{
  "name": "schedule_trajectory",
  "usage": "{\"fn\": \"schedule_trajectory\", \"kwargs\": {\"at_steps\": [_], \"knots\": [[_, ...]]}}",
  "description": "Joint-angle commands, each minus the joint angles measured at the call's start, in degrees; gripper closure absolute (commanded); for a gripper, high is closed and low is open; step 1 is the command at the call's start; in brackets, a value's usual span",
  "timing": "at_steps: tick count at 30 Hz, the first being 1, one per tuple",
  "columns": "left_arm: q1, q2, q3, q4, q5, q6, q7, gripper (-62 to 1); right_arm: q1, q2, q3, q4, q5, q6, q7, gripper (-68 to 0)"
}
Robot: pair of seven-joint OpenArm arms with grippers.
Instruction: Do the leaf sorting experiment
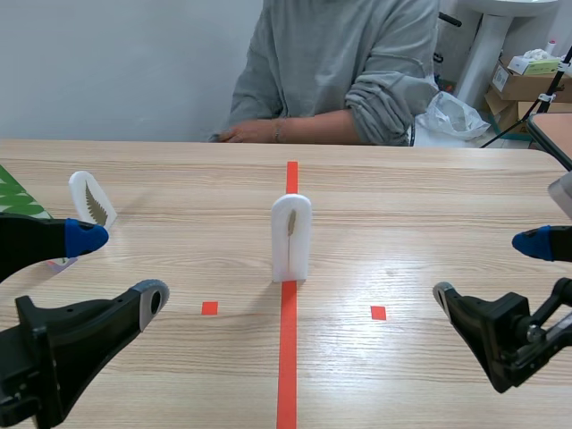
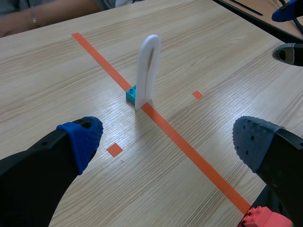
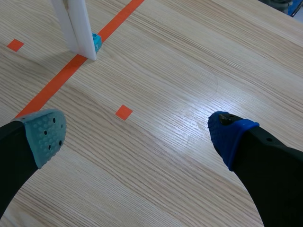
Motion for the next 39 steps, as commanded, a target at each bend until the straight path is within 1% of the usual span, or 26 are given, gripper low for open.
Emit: {"fn": "schedule_trajectory", "kwargs": {"at_steps": [1,21,23,27,33,34,35,37,39], "knots": [[-0.17,0.31,-0.15,0.33,-0.61,-0.09,-0.57,-58.7,0.68,0.13,0.74,0.17,0.39,0.02,0.79,-61.9],[-0.17,0.31,-0.15,0.33,-0.61,-0.09,-0.57,-58.7,0.68,0.13,0.74,0.17,0.37,0.00,-0.31,-61.9],[-0.17,0.31,-0.15,0.33,-0.61,-0.09,-0.57,-58.7,0.92,0.13,0.74,0.17,0.37,-0.33,-1.42,-61.9],[-0.17,0.31,-0.15,0.28,-0.61,-0.09,-0.57,-58.7,2.56,0.15,0.74,0.17,0.39,-0.44,-5.25,-61.9],[-0.17,0.31,-0.15,0.28,-0.59,-0.09,-0.59,-58.7,4.55,0.17,0.70,0.09,0.39,-0.37,-7.08,-61.9],[-0.17,0.31,-0.15,0.28,-0.61,-0.09,-0.59,-58.7,5.33,0.26,0.66,-0.15,0.39,0.24,-7.26,-61.9],[-0.17,0.31,-0.15,0.28,-0.59,-0.09,-0.57,-58.7,6.25,0.50,0.57,-0.76,0.42,1.55,-7.61,-61.2],[-0.17,0.31,-0.15,0.28,-0.59,-0.09,-0.57,-58.7,8.61,1.68,-0.07,-2.75,0.42,4.35,-7.72,-56.1],[-0.17,0.31,-0.15,0.28,-0.59,-0.09,-0.59,-58.7,11.58,3.19,-1.44,-5.49,0.44,4.81,-7.72,-52.4]]}}
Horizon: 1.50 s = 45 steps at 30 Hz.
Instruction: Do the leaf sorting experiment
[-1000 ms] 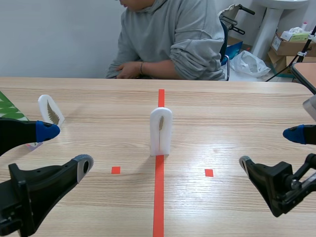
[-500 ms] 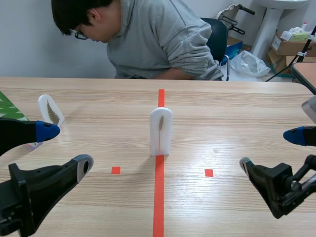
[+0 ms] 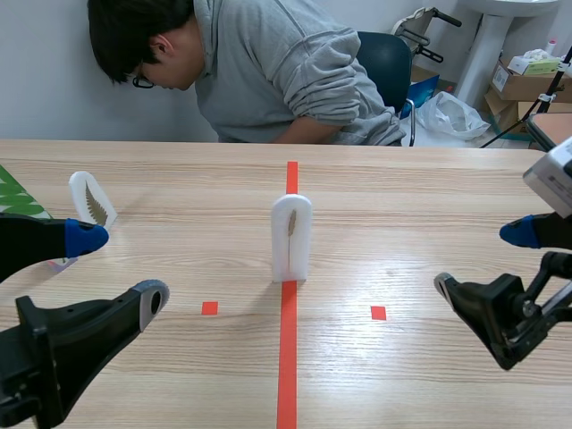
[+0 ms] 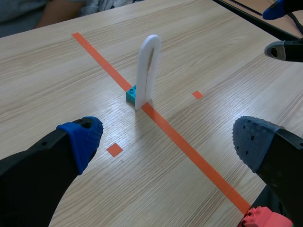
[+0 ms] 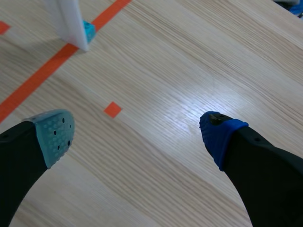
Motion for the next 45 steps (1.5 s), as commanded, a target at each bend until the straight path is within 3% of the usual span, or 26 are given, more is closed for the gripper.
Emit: {"fn": "schedule_trajectory", "kwargs": {"at_steps": [1,8,18,20,26,29,36,45], "knots": [[-0.15,0.31,-0.15,0.28,-0.61,-0.09,-0.59,-58.7,3.45,2.73,-1.25,-2.75,0.24,0.37,0.44,-52.5],[-0.22,0.31,-0.15,0.28,-0.61,-0.09,-0.59,-58.7,15.13,5.46,-7.93,-11.76,0.66,0.79,3.06,-52.5],[-0.28,0.31,-0.15,0.28,-0.61,-0.09,-0.61,-58.7,33.05,5.44,-24.68,-24.65,1.51,8.09,4.83,-52.5],[-0.28,0.31,-0.15,0.28,-0.61,-0.09,-0.61,-58.7,35.91,5.05,-27.65,-26.43,1.49,8.20,5.01,-52.5],[-0.28,0.33,-0.15,0.28,-0.61,-0.09,-0.63,-58.7,43.63,2.14,-34.32,-32.83,1.03,8.39,5.01,-52.5],[-0.28,0.33,-0.15,0.28,-0.61,-0.09,-0.81,-58.7,47.08,0.26,-37.86,-36.11,0.22,10.69,5.01,-52.5],[-0.28,0.33,-0.15,0.28,-0.61,-0.09,-0.79,-58.7,52.19,-3.89,-46.05,-40.46,-2.34,11.30,5.03,-52.5],[-0.28,0.33,-0.15,0.28,-0.61,-0.09,-0.81,-58.7,55.25,-8.90,-49.77,-46.60,-4.52,11.30,6.03,-52.5]]}}
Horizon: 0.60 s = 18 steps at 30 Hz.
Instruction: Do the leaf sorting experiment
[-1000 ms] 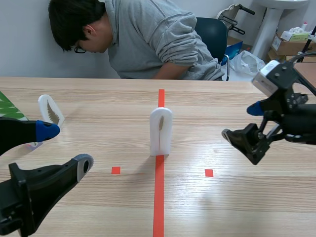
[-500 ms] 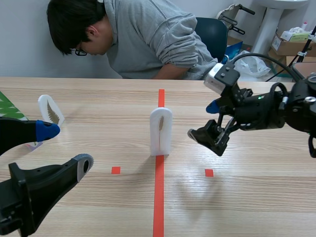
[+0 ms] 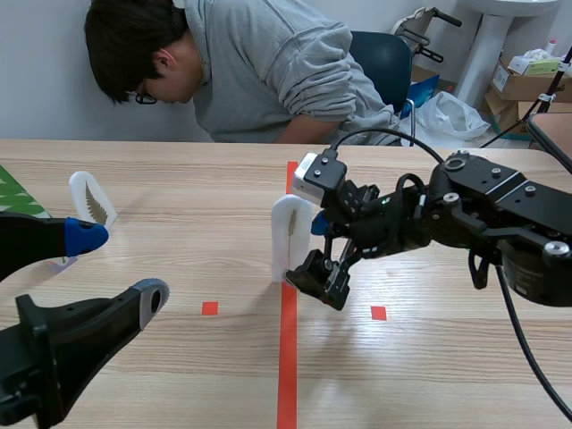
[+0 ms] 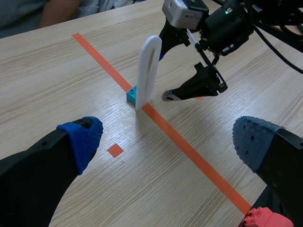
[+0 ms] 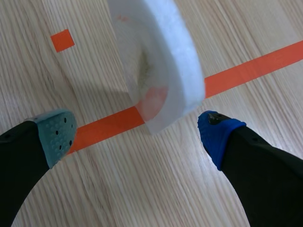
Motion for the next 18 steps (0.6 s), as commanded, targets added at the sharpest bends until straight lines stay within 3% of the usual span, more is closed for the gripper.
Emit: {"fn": "schedule_trajectory", "kwargs": {"at_steps": [1,18], "knots": [[-0.17,0.33,-0.15,0.28,-0.61,-0.11,-0.76,-58.7,1.95,-0.22,0.07,0.72,-0.28,0.09,1.05,-52.5],[-0.17,0.33,-0.15,0.28,-0.61,-0.11,-0.79,-58.7,2.67,-1.70,-1.84,0.26,-1.49,0.07,1.22,-52.4]]}}
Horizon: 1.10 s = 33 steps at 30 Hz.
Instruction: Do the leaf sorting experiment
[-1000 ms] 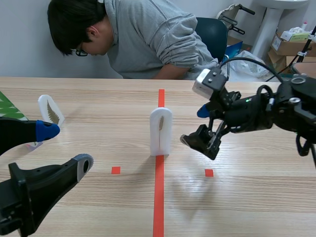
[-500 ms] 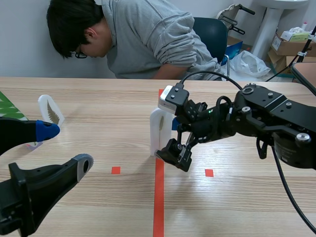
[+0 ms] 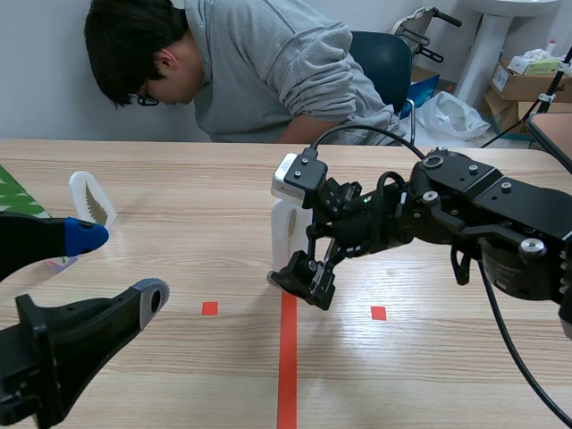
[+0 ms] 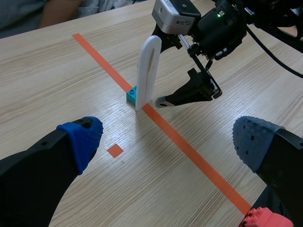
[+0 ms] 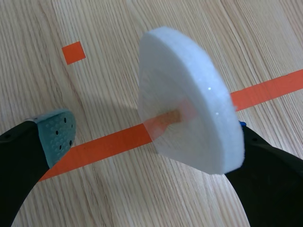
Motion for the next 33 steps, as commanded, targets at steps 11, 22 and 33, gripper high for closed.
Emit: {"fn": "schedule_trajectory", "kwargs": {"at_steps": [11,22,33], "knots": [[-0.17,0.33,-0.15,0.28,-0.61,-0.11,-0.79,-58.7,1.31,0.24,0.07,0.74,0.42,0.04,0.46,-33.8],[-0.17,0.33,-0.15,0.28,-0.61,-0.11,-0.79,-58.7,1.31,0.24,0.07,0.74,0.42,-1.14,0.44,-15.1],[-0.17,0.31,-0.15,0.28,-0.61,-0.11,-0.79,-58.7,1.11,0.26,0.57,0.83,0.44,-4.33,-0.46,-1.0]]}}
